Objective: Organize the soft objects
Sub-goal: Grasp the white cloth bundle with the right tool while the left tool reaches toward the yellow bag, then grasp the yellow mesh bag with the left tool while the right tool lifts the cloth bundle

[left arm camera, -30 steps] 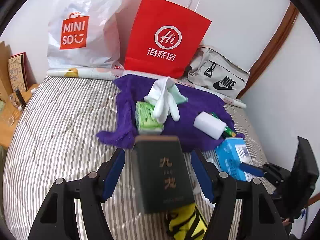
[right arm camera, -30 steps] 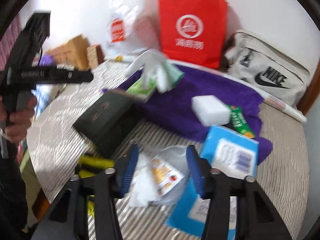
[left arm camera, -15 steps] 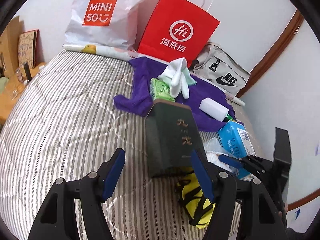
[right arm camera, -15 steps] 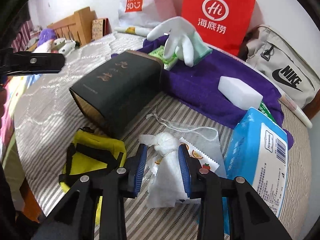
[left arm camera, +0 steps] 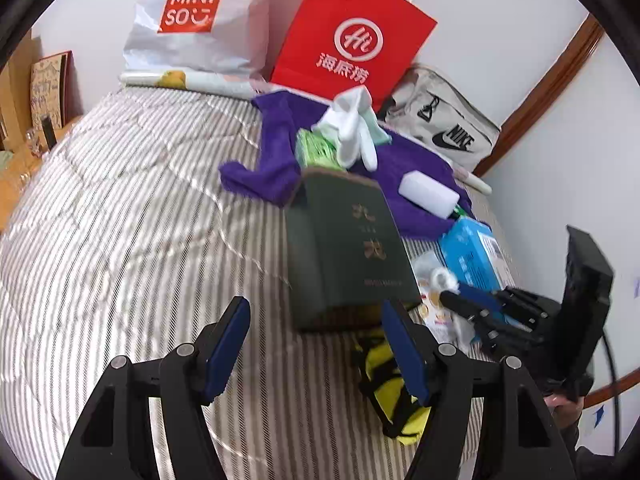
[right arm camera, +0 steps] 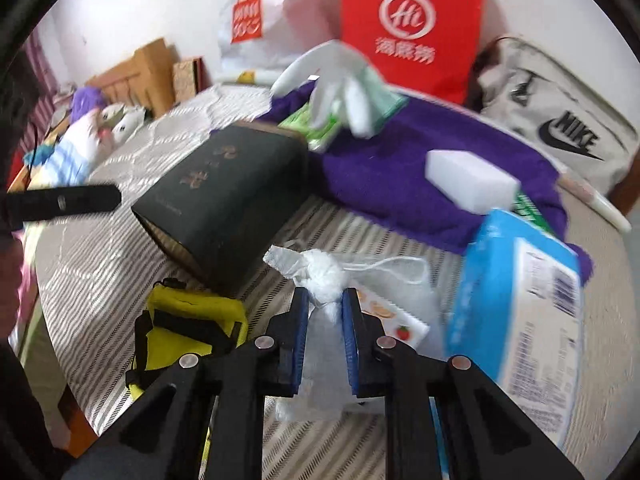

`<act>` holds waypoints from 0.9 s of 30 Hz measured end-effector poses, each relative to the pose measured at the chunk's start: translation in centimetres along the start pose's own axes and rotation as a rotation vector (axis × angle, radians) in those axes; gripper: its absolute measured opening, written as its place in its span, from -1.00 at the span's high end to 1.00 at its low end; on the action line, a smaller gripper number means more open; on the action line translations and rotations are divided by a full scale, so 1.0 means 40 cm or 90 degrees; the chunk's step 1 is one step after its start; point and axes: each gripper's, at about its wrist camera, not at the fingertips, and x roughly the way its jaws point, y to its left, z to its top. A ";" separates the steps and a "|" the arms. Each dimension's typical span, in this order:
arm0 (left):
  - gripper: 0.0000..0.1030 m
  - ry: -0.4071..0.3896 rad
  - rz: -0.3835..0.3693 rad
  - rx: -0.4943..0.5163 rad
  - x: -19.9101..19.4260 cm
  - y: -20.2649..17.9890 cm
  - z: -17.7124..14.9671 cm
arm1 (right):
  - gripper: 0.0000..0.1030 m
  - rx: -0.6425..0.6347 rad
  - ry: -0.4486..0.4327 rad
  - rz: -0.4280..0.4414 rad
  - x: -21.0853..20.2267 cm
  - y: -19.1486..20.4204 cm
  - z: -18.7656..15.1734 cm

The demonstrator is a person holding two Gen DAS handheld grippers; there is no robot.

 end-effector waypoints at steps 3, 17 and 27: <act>-0.29 0.014 -0.003 0.003 0.008 -0.019 -0.028 | 0.67 0.019 -0.018 -0.005 -0.037 -0.017 -0.014; -0.31 0.086 0.007 -0.017 0.105 -0.119 -0.147 | 0.67 0.103 -0.102 -0.018 -0.218 -0.091 -0.154; -0.58 0.102 0.046 -0.002 0.148 -0.201 -0.142 | 0.67 0.091 -0.080 -0.042 -0.244 -0.115 -0.301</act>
